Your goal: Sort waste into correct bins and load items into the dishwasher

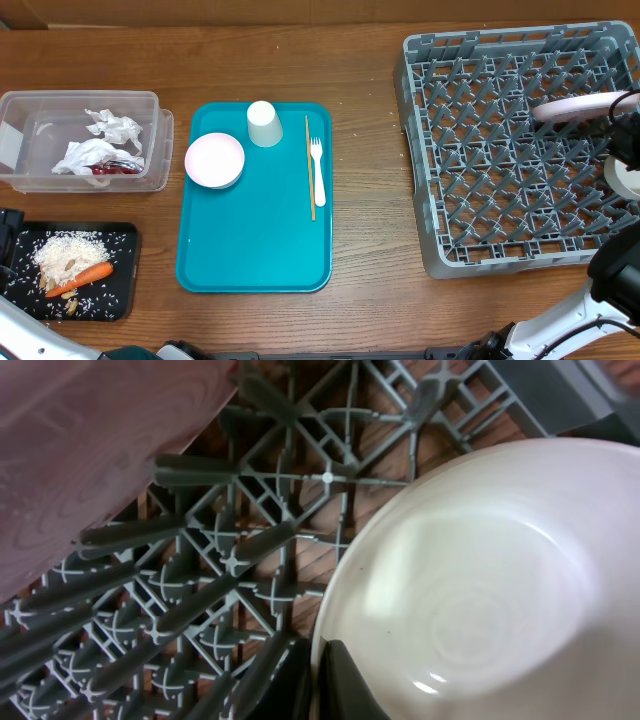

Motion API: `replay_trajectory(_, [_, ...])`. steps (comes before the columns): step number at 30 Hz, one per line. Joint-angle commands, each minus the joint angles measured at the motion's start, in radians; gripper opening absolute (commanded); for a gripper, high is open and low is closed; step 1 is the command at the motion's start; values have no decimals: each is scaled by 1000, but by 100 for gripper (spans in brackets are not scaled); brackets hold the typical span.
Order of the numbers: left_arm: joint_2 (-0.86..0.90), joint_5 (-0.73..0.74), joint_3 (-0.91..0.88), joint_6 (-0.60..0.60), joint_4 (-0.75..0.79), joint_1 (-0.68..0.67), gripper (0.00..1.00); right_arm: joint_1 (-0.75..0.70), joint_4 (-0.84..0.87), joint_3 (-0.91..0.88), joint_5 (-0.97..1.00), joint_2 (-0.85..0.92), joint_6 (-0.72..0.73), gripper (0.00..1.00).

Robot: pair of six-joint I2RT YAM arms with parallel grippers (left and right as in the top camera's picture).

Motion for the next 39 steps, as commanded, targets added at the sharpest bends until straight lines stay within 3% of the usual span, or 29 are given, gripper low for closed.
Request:
replay_trajectory(1, [-9, 4, 2, -6, 0, 4, 100, 2, -13, 43, -26, -84, 101, 4])
replay_trajectory(6, [-9, 4, 2, -6, 0, 4, 100, 2, -31, 88, -191, -196, 129, 4])
replay_trajectory(14, [-9, 4, 2, -6, 0, 4, 100, 6, -173, 87, -618, -311, 113, 4])
replay_trajectory(21, [-9, 4, 2, -6, 0, 4, 100, 118, -212, 40, -746, -310, 31, 4])
replay_trajectory(26, [-9, 4, 2, -6, 0, 4, 100, 281, -93, -48, -746, -292, 62, 4])
replay_trajectory(31, [-9, 4, 2, -6, 0, 4, 100, 404, 81, -138, -747, -253, 189, 4])
replay_trajectory(39, [-9, 4, 2, -6, 0, 4, 100, 451, 277, -248, -735, -249, 388, 4])
